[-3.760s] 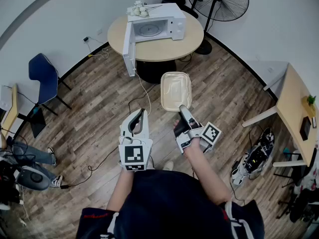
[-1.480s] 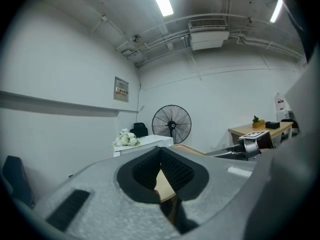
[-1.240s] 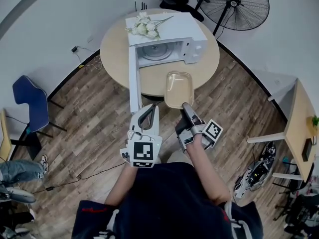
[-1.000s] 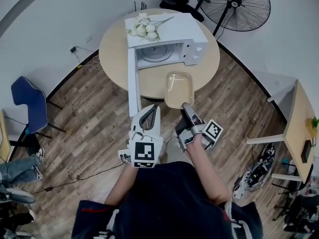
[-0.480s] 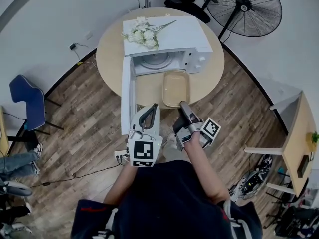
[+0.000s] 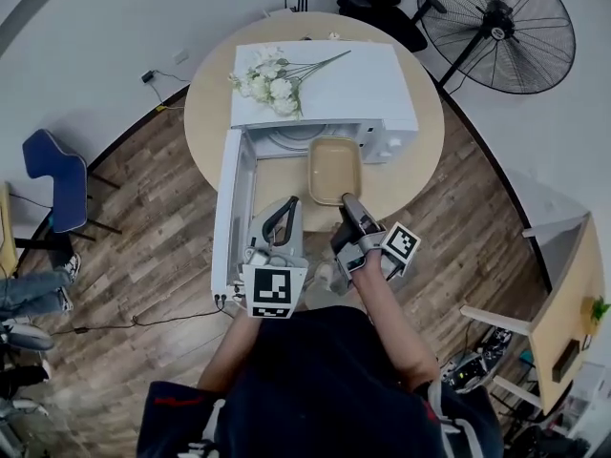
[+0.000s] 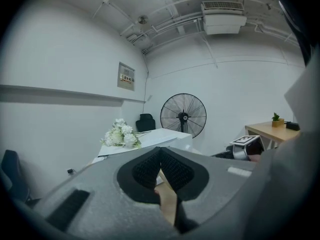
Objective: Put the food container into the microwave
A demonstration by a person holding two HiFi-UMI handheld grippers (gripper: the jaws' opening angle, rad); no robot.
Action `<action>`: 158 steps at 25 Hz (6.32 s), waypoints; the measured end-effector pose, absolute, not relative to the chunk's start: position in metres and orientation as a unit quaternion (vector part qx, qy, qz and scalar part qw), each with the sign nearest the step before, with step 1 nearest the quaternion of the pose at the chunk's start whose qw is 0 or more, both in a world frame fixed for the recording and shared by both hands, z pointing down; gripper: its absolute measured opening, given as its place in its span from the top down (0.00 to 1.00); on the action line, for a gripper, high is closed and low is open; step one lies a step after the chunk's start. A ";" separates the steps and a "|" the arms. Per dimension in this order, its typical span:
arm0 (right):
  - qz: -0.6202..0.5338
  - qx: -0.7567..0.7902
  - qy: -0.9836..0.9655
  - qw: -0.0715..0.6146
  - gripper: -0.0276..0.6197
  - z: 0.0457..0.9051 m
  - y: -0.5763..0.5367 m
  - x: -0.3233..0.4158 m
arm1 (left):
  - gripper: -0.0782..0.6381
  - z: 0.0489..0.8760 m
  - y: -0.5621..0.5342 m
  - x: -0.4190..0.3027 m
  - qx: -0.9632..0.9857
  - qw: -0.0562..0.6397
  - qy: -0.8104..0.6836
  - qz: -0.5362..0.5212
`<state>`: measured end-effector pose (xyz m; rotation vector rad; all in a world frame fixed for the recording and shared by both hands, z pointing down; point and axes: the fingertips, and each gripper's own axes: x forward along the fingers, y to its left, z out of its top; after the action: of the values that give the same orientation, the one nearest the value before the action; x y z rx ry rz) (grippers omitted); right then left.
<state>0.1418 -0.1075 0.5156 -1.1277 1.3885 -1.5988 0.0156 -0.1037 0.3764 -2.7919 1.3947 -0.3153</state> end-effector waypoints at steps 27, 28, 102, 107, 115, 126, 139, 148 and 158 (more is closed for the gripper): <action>-0.684 -0.412 0.534 0.276 0.63 0.577 -0.154 0.154 | 0.87 0.424 -0.147 0.025 -0.842 -0.041 0.514 -0.157; -0.685 -0.414 0.532 0.276 0.63 0.578 -0.155 0.153 | 0.87 0.426 -0.147 0.024 -0.843 -0.043 0.512 -0.158; -0.654 -0.462 0.525 0.289 0.57 0.635 -0.282 0.113 | 0.87 0.507 -0.156 -0.012 -0.848 -0.103 0.472 -0.221; -0.660 -0.458 0.523 0.285 0.55 0.637 -0.276 0.114 | 0.87 0.499 -0.159 -0.009 -0.852 -0.090 0.470 -0.212; -0.641 -0.464 0.564 0.238 0.55 0.627 -0.255 0.114 | 0.87 0.495 -0.159 -0.007 -0.853 -0.088 0.470 -0.210; -0.522 -0.529 0.665 0.067 0.93 0.614 -0.241 0.121 | 0.87 0.488 -0.168 0.000 -0.858 -0.089 0.466 -0.199; -0.280 -0.527 0.785 -0.164 0.94 0.600 -0.244 0.091 | 0.87 0.492 -0.170 -0.002 -0.854 -0.090 0.467 -0.209; -0.262 -0.523 0.786 -0.201 0.94 0.618 -0.255 0.094 | 0.87 0.500 -0.174 -0.003 -0.852 -0.095 0.467 -0.218; -0.253 -0.521 0.791 -0.197 0.94 0.618 -0.274 0.089 | 0.87 0.509 -0.174 -0.001 -0.850 -0.105 0.466 -0.223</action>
<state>0.0888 -0.2737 0.6179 -1.8803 2.8537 -0.9141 -0.0013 -0.1744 0.5089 -2.8656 1.5705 -0.7505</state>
